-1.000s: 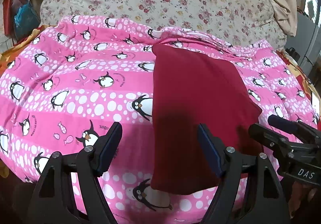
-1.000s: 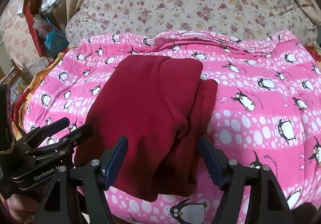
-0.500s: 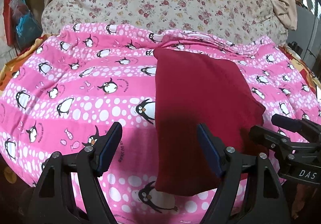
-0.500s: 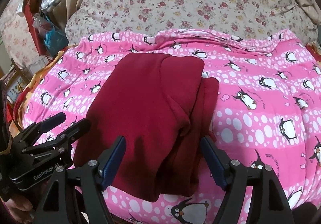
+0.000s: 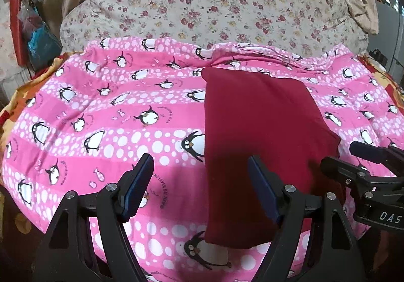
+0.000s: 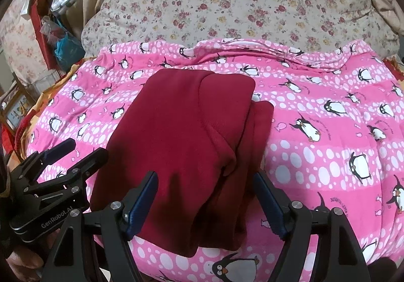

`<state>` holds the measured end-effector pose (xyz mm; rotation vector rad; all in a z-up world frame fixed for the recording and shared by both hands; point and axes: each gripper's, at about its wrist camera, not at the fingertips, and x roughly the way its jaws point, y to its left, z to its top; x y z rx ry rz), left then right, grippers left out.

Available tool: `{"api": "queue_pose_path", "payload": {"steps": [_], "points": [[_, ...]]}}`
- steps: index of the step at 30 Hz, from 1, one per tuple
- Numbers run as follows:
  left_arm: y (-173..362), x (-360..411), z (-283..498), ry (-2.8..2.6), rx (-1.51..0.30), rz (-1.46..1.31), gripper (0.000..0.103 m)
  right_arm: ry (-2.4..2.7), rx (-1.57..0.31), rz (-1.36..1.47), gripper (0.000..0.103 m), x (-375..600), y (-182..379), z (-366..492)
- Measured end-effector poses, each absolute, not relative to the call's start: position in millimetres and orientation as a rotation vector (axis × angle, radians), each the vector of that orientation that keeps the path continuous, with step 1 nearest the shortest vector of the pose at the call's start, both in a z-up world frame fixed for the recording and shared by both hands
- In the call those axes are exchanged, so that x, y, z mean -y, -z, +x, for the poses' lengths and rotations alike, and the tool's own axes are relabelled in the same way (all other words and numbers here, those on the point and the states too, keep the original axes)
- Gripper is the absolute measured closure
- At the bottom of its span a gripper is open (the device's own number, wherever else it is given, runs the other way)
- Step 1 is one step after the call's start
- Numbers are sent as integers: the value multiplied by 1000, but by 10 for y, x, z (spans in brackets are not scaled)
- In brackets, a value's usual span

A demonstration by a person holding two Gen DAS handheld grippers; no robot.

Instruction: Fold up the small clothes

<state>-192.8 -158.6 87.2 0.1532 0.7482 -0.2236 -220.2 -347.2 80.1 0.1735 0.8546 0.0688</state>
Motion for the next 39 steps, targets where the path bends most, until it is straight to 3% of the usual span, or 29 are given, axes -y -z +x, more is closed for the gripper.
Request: {"api": "queue_pose_path", "payload": {"steps": [39], "points": [[-847, 1700, -1965, 214, -756, 200, 26, -62, -859, 186, 26, 3494, -759, -2209]]}}
